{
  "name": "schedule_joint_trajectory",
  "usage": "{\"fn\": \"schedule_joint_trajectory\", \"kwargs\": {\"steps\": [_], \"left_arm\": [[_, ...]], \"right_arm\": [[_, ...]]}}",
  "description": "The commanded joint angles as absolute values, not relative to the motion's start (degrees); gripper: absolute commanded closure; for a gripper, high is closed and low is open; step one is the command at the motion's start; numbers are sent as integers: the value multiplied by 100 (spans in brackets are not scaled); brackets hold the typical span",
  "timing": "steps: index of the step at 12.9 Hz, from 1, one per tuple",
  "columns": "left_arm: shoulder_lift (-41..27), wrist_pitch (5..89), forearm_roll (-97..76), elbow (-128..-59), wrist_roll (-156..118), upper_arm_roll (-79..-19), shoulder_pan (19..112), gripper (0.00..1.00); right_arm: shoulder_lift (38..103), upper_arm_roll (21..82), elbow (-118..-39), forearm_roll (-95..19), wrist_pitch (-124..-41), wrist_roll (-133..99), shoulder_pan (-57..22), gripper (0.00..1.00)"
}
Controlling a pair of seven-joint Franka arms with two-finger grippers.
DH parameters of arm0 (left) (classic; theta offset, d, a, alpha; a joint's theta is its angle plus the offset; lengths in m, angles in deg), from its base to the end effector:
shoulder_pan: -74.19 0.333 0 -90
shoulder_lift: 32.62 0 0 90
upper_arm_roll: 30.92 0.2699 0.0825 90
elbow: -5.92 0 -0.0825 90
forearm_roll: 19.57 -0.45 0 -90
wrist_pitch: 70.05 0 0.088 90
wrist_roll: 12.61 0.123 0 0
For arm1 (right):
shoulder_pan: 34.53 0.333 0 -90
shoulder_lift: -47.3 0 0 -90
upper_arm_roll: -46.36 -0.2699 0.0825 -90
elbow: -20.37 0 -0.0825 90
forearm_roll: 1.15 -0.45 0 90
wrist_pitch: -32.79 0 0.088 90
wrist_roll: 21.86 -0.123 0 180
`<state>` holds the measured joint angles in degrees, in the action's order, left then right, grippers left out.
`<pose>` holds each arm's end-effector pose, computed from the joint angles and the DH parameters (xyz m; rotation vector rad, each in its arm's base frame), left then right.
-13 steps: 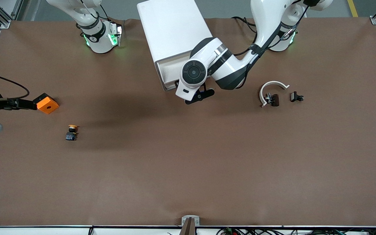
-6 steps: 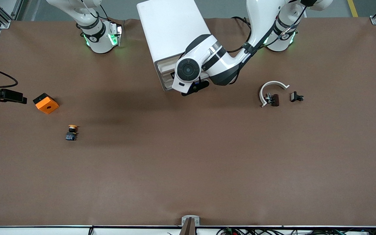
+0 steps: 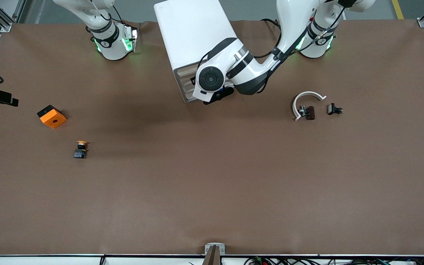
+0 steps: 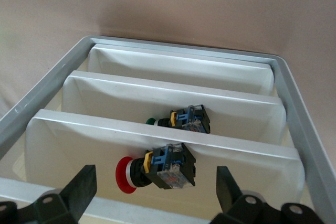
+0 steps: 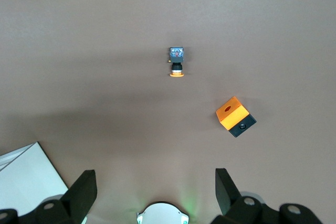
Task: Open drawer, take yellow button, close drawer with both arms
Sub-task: 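Press the drawer fully closed with the left gripper while the right gripper withdraws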
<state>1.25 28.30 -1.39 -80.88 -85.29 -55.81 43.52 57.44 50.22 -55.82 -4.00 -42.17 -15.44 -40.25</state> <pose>0.3845 -0.5759 0.2510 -2.8563 -0.6190 0.9696 0.6273 -0.0954 0.5577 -3.0624 0.0722 0.2935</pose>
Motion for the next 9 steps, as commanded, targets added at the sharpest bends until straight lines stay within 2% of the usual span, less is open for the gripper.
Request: {"fn": "schedule_joint_trajectory", "kwargs": {"steps": [1, 5, 9], "left_arm": [[104, 2777, 83, -8013, -8776, -5738, 4352, 0], [104, 2777, -232, -7934, -8749, -5633, 4448, 0], [69, 2760, -919, -7758, -8688, -5045, 4605, 0]], "right_arm": [[5206, 4944, -6135, -423, -4524, -1501, -4007, 0], [4451, 4944, -7224, -423, -5386, -1501, -4007, 0], [4107, 4944, -7455, -353, -5475, -1693, -3762, 0]]}}
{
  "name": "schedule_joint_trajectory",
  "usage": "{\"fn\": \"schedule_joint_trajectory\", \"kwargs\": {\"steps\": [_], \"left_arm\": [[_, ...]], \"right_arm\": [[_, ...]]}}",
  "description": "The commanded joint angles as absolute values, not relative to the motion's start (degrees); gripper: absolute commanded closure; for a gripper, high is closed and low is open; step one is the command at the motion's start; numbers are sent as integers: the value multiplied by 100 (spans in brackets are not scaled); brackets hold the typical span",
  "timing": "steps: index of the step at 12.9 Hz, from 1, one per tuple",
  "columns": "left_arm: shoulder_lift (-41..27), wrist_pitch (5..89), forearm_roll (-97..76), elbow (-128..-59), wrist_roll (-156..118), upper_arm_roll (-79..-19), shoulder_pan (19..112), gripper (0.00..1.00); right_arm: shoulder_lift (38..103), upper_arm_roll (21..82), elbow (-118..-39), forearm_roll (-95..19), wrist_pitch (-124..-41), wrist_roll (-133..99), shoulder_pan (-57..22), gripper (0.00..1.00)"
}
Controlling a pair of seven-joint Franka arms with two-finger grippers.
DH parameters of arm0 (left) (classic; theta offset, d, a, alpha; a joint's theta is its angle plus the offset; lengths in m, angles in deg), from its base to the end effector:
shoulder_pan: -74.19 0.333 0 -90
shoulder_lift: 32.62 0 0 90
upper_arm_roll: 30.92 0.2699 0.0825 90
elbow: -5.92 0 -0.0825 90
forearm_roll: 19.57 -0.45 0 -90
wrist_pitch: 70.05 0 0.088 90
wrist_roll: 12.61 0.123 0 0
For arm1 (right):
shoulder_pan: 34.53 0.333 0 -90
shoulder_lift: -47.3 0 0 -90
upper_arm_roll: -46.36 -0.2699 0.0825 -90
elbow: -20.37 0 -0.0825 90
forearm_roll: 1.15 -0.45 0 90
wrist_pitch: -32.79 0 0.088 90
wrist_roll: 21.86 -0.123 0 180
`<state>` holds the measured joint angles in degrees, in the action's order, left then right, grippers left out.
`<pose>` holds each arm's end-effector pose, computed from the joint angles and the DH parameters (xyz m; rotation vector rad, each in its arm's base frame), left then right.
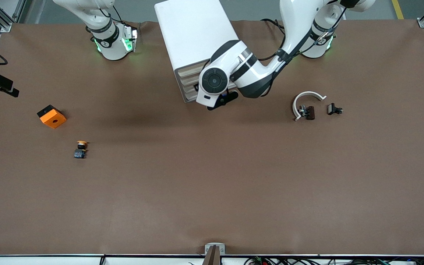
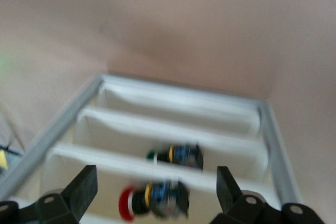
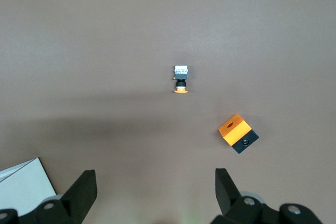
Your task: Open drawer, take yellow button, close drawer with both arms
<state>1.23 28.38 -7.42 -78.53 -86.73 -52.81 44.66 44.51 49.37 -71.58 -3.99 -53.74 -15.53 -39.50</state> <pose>0.4389 -0.5461 0.2574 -2.8747 -0.7154 0.7778 0.5953 -0.0776 0.5689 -3.0833 0.0413 0.0603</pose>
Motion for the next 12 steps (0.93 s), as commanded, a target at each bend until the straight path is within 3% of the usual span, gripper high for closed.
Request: {"fn": "schedule_joint_trajectory", "kwargs": {"steps": [1, 4, 12], "left_arm": [[34, 2760, -1033, -7723, -8566, -5000, 4815, 0], [-202, 2497, -1437, -7644, -8005, -5008, 5299, 0], [-1633, 1073, -1482, -7941, -5360, -5035, 6776, 0]], "right_arm": [[4089, 4987, -7498, -335, -5484, -1729, -3691, 0], [3896, 4996, -7578, -344, -5449, -1729, -3743, 0], [3764, 4944, -7815, -203, -5712, -1439, -3830, 0]]}}
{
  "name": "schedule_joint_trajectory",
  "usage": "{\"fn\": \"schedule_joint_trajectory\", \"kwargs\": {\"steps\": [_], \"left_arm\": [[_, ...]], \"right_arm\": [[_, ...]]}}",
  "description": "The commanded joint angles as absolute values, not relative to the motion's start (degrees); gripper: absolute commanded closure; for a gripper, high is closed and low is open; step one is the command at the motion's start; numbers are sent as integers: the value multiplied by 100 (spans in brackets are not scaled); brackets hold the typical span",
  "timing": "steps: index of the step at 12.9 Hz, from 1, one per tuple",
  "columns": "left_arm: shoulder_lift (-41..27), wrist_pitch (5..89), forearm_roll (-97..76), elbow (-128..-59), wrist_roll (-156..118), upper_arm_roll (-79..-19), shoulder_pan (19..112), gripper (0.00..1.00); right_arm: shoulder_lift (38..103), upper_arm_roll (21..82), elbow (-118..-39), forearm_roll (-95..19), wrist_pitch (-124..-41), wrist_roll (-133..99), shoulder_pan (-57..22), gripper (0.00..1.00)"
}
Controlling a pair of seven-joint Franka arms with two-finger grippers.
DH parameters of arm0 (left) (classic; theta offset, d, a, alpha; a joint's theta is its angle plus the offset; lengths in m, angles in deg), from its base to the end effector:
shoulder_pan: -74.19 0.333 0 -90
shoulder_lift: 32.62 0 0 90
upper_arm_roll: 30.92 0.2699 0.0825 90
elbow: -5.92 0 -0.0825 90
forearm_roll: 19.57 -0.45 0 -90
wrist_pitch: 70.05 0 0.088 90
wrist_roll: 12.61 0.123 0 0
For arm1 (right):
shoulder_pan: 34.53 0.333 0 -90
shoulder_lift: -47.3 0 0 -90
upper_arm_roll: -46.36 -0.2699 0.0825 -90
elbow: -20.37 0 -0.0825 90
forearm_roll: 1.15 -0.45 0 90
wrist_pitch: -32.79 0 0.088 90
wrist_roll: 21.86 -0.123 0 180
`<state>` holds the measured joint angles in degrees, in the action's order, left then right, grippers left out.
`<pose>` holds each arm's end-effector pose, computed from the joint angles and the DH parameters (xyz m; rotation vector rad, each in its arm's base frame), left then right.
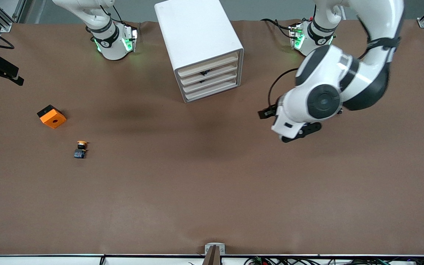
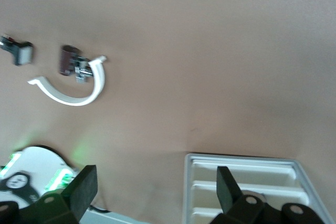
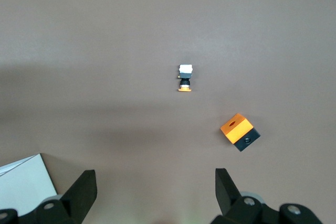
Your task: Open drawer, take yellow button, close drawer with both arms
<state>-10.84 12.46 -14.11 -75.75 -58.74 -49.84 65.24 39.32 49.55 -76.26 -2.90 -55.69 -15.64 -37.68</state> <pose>0.5976 -0.3050 0.3965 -3.0056 -0.4907 0.6279 0.5765 -0.0618 0.5815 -3.1032 0.0012 -0.0016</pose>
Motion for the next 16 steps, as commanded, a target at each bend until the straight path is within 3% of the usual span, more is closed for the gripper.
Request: {"fn": "schedule_joint_trajectory", "kwargs": {"steps": [1, 7, 10, 13, 16], "left_arm": [[-1949, 942, -1473, -8125, -4887, -4956, 6830, 0], [-3901, 1097, -1482, -9847, -2538, -3490, 6848, 0], [-4937, 2210, -1491, -11076, -1668, -2848, 6874, 0], [-4994, 2565, -1868, -10994, -1217, -2881, 7182, 0], [-4258, 2602, -1921, -9942, -1190, -2916, 7147, 0]], "right_arm": [[3764, 4944, -7859, -195, -5747, -1439, -3874, 0], [3517, 4873, -8281, -177, -5976, -1588, -4059, 0], [3509, 4672, -8272, -177, -5888, -2001, -4155, 0], [3509, 4618, -8246, -186, -5862, -1993, -4191, 0], [3517, 4610, -8193, -186, -5827, -2002, -4147, 0]]}}
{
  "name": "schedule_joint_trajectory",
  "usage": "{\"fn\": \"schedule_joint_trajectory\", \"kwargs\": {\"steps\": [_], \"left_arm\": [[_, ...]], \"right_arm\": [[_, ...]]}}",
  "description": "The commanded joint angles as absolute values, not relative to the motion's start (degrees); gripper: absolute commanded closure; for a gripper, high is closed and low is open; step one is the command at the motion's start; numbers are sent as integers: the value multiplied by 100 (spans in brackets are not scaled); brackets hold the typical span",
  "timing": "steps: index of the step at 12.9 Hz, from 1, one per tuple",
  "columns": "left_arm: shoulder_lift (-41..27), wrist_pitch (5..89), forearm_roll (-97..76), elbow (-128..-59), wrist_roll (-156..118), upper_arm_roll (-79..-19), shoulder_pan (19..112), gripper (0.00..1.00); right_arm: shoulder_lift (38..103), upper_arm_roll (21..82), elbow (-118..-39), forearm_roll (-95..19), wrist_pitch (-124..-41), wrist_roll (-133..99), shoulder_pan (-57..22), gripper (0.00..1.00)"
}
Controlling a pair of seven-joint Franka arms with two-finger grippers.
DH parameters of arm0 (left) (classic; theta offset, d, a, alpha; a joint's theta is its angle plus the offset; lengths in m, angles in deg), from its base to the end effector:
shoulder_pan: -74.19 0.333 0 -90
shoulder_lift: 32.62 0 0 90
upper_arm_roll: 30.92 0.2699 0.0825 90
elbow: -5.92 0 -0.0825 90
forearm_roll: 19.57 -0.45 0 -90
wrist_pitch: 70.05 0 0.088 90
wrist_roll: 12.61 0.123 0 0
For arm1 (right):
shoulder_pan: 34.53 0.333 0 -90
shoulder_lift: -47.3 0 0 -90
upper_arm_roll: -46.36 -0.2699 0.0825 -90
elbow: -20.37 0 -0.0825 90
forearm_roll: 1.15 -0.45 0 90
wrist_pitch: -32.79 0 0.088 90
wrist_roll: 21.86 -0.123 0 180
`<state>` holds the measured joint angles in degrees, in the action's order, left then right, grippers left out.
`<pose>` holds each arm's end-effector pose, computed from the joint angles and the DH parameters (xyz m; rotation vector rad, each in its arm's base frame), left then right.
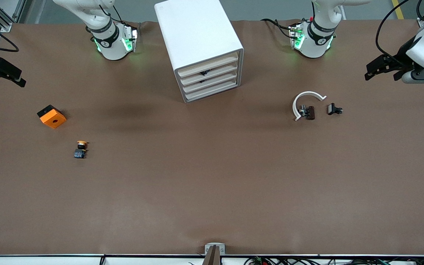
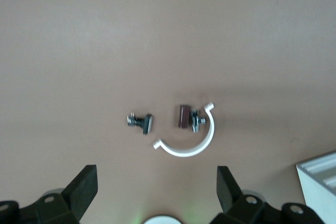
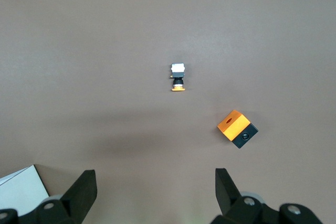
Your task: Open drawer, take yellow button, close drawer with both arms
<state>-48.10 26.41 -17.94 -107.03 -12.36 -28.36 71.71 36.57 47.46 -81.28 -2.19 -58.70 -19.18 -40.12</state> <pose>0.5502 -0.0012 0.5138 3.1013 -0.0019 -0.0276 0.5676 -0.0650 0.5667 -3.1188 0.1093 -0.0182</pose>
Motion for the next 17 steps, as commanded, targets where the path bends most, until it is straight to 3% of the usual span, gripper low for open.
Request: {"fn": "schedule_joint_trajectory", "kwargs": {"steps": [1, 4, 17], "left_arm": [[-3994, 2549, -1921, -9520, -1217, -2917, 7121, 0], [-3465, 2198, -1869, -8621, -1287, -2917, 7129, 0], [-3420, 2127, -1825, -8479, -1560, -2917, 7085, 0]], "right_arm": [[3517, 4610, -8184, -186, -5809, -2011, -4139, 0], [3517, 4610, -8149, -203, -5774, -2046, -4138, 0], [3517, 4531, -8044, -221, -5598, -2362, -4024, 0]]}}
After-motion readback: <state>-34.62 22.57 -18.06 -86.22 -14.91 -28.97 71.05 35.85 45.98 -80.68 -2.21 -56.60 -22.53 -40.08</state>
